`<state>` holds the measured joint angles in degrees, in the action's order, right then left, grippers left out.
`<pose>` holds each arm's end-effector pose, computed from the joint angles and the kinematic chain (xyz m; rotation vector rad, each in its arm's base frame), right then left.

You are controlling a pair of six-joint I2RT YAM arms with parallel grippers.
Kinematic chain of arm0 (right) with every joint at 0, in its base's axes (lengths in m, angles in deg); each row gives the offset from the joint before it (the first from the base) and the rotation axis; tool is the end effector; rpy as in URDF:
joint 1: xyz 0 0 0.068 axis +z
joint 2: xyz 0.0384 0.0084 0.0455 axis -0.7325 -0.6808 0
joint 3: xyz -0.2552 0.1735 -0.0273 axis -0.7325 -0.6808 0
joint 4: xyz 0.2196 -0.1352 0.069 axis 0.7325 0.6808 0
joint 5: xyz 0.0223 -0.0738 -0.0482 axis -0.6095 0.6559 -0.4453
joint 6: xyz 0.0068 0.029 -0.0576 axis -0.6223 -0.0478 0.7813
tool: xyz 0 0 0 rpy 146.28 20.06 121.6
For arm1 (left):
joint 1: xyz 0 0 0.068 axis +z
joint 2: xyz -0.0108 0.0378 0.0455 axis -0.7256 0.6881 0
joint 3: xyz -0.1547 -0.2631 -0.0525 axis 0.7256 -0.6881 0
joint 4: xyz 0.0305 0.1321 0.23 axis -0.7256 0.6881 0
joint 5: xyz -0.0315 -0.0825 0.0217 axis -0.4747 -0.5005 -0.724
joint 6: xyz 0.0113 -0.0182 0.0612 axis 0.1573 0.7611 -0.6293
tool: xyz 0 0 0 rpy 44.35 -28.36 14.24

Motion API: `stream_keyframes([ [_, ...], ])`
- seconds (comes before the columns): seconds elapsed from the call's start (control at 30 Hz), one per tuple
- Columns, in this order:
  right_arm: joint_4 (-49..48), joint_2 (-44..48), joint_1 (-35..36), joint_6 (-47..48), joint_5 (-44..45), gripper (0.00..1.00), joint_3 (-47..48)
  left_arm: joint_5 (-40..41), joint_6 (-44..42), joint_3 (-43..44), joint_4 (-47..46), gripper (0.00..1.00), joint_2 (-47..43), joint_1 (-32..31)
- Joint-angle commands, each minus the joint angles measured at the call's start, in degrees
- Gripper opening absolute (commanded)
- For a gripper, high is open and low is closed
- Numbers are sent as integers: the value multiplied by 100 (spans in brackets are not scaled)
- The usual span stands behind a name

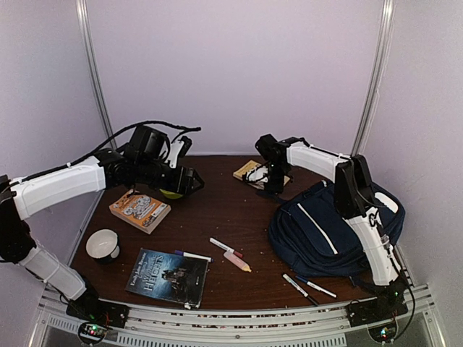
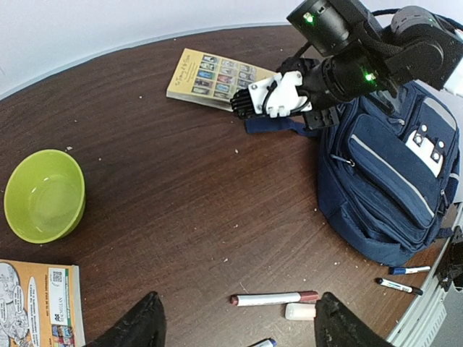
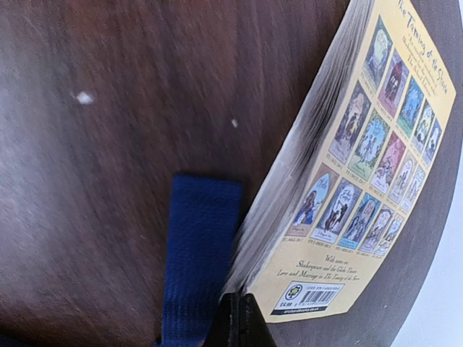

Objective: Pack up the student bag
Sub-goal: Move the book to the center of the board.

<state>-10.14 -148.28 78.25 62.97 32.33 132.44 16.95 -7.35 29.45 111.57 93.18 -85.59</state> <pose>0.4837 0.2892 0.1770 -1.8187 2.1153 -0.1613 0.2588 -0.2184 0.3323 0.3848 2.3155 -0.7101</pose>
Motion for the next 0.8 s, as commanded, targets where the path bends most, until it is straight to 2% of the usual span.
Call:
stream_keyframes([
  [0.0,-169,-25,391,-178,117,0,278,220,-53,-103,66,73,-355,-31],
  [0.2,-32,8,825,-638,-61,0,269,459,-28,-239,113,72,-667,-31],
  [0.27,111,50,928,-976,-335,0,268,577,0,-308,120,69,-722,-31],
  [0.6,282,260,1532,-2460,-1689,0,-177,823,159,-581,201,69,-780,-31],
  [0.77,244,354,1605,-2888,-1687,0,183,882,195,-593,205,69,-902,-31],
])
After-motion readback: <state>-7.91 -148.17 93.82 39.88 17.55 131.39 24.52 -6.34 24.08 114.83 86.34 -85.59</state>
